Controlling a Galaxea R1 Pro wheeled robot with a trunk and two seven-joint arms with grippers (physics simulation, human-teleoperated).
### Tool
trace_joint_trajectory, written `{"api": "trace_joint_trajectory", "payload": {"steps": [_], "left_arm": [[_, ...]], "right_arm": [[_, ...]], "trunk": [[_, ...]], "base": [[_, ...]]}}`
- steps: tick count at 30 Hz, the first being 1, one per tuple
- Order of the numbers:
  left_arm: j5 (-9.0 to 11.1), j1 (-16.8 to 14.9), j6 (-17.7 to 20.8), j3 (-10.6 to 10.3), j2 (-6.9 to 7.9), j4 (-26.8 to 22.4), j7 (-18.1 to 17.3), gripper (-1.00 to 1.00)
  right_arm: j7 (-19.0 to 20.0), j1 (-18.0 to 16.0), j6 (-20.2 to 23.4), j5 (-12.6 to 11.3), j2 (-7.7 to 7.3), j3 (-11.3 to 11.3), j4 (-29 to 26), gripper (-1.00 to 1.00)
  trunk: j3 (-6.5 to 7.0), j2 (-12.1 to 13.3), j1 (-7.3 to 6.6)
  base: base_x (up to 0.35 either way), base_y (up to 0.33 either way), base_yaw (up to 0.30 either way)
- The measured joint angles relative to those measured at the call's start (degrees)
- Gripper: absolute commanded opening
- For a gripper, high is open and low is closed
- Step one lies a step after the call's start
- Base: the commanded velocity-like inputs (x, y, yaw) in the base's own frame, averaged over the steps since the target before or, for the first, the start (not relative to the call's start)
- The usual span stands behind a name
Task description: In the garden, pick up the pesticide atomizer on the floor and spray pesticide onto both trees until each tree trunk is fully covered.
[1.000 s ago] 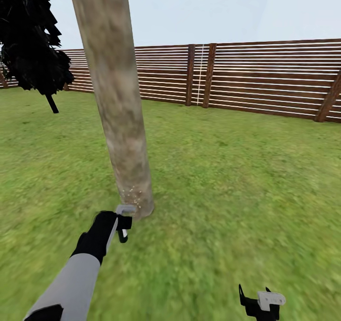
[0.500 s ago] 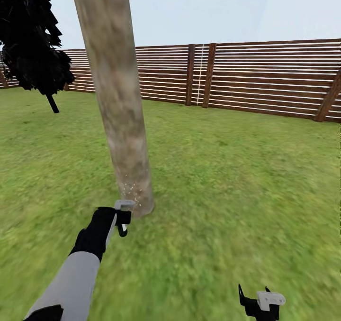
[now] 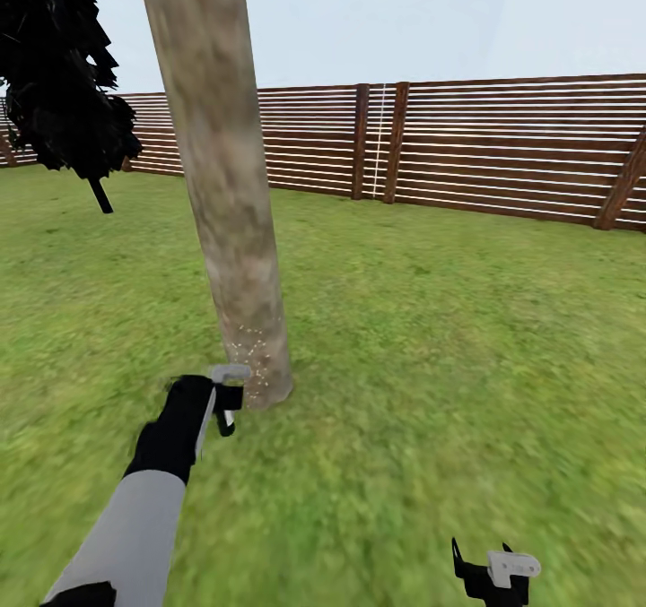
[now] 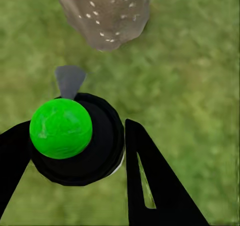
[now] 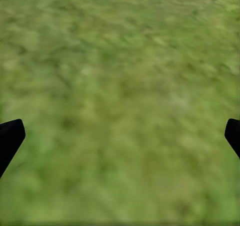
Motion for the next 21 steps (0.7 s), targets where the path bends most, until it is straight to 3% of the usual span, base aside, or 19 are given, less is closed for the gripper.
{"api": "trace_joint_trajectory", "payload": {"steps": [2, 4, 6, 8, 10, 13, 15, 17, 19, 21], "left_arm": [[0.0, -0.1, 0.2, -3.3, -1.39, -0.1, 0.0, -1.0], [1.9, -0.2, 2.9, -4.8, -2.35, -0.2, 0.0, -1.0], [5.6, -0.2, 3.9, -5.9, -2.14, -1.4, 0.1, -1.0], [6.8, -0.1, 5.8, -6.2, -1.7, -3.7, 0.1, -1.0], [6.7, 0.1, 7.6, -6.0, -0.22, -5.9, 0.1, -1.0], [6.9, 0.3, 8.2, -4.9, 3.81, -8.2, 0.0, -1.0], [7.7, 0.4, 8.3, -4.4, 4.48, -8.4, 0.0, -1.0], [8.1, 0.5, 8.3, -4.8, 3.85, -8.5, 0.0, -1.0], [8.6, 0.1, 8.4, -6.6, 1.21, -8.6, 0.1, -1.0], [8.0, -0.2, 8.6, -7.9, -0.14, -8.8, 0.1, -1.0]], "right_arm": [[0.0, 0.0, 0.0, 0.0, 0.0, 0.0, 0.0, 1.0], [0.0, 0.0, 0.0, 0.0, 0.01, 0.0, 0.0, 1.0], [0.1, 0.0, 0.0, 0.0, 0.02, 0.0, 0.0, 1.0], [0.1, 0.0, 0.0, 0.0, 0.02, 0.0, 0.0, 1.0], [0.1, 0.0, 0.0, 0.0, 0.02, 0.0, 0.0, 1.0], [0.1, 0.0, 0.0, 0.0, 0.02, 0.0, 0.0, 1.0], [0.1, 0.0, 0.0, 0.0, 0.02, 0.0, 0.0, 1.0], [0.1, 0.0, 0.0, 0.0, 0.02, 0.0, 0.0, 1.0], [0.1, 0.0, 0.0, 0.0, 0.02, 0.0, 0.0, 1.0], [0.1, 0.0, 0.0, 0.0, 0.02, 0.0, 0.0, 1.0]], "trunk": [[0.0, 0.0, 0.0], [0.0, 0.0, 0.0], [0.0, 0.0, 0.0], [0.0, 0.0, 0.0], [0.0, 0.0, 0.0], [0.0, 0.0, 0.0], [0.0, 0.0, 0.0], [0.0, 0.0, 0.0], [0.0, 0.0, 0.0], [0.0, 0.0, 0.0]], "base": [[0.0, 0.0, 0.0], [0.0, 0.0, 0.0], [0.0, 0.0, 0.0], [0.0, 0.0, 0.0], [0.0, 0.0, 0.0], [0.0, 0.0, 0.0], [0.0, 0.0, 0.0], [0.0, 0.0, 0.0], [0.0, 0.0, 0.0], [0.0, 0.0, 0.0]]}}
